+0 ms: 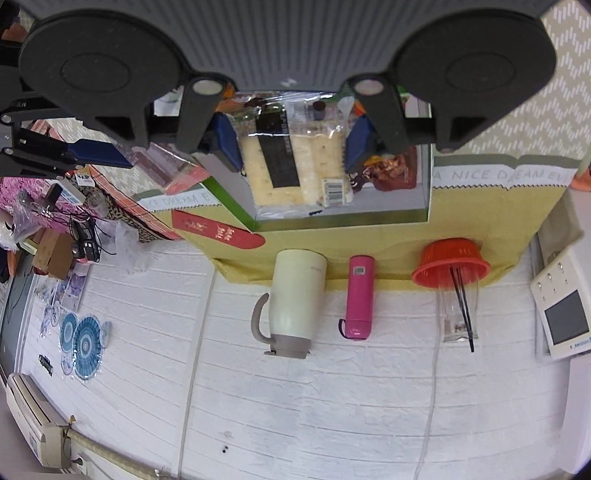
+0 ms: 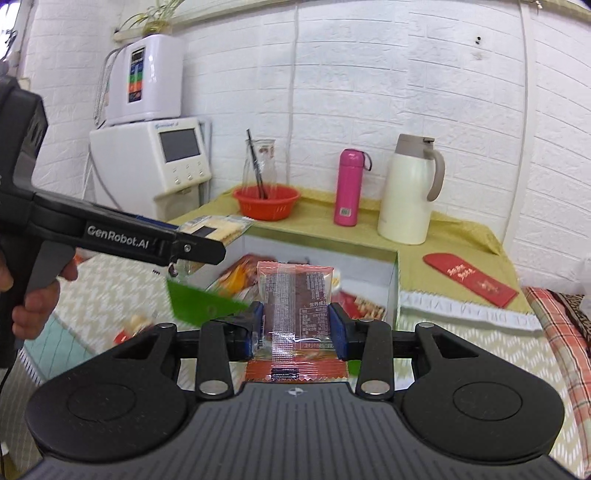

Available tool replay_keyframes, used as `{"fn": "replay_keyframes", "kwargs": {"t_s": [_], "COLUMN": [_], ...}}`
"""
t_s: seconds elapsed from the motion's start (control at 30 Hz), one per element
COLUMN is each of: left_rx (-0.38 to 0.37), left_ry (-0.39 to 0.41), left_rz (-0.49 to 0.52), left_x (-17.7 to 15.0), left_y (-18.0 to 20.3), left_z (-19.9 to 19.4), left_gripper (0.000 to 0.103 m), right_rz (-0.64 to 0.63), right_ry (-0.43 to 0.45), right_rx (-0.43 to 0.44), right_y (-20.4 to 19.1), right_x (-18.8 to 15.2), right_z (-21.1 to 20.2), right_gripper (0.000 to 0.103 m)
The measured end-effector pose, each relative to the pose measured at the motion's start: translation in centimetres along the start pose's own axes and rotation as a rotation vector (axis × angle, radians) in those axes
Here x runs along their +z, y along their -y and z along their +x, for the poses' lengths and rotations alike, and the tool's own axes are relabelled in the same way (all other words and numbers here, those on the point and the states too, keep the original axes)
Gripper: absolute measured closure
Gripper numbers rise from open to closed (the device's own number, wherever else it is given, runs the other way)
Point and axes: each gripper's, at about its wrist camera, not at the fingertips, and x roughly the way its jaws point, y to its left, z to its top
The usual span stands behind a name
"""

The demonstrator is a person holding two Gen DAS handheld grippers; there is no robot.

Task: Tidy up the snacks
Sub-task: 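Carry the cracker pack left and jerky pack right into the green box, releasing both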

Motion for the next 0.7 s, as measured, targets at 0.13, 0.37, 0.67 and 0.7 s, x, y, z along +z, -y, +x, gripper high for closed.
{"fn": "replay_keyframes", "kwargs": {"t_s": [0.13, 0.37, 0.67, 0.7], "left_rx": [0.018, 0.035, 0.035, 0.036], "left_ry": [-0.005, -0.058, -0.097, -0.097], "left_rz": [-0.025, -0.052, -0.066, -0.067], "left_x": [1.8, 2.2, 2.1, 2.0], "left_y": [-0.5, -1.7, -2.9, -2.9], "left_z": [2.8, 7.9, 12.2, 12.5], "left_gripper": [0.045, 0.045, 0.043, 0.038], "right_rz": [0.057, 0.108, 0.111, 0.097], "right_ry": [-0.005, -0.030, -0.067, -0.077], "right_rx": [-0.033, -0.069, -0.065, -0.048], "right_y": [1.9, 3.8, 4.9, 4.8], "right_x": [1.1, 0.8, 0.5, 0.4], "right_z": [3.2, 8.6, 14.2, 14.7], "right_gripper": [0.037, 0.037, 0.034, 0.029]}}
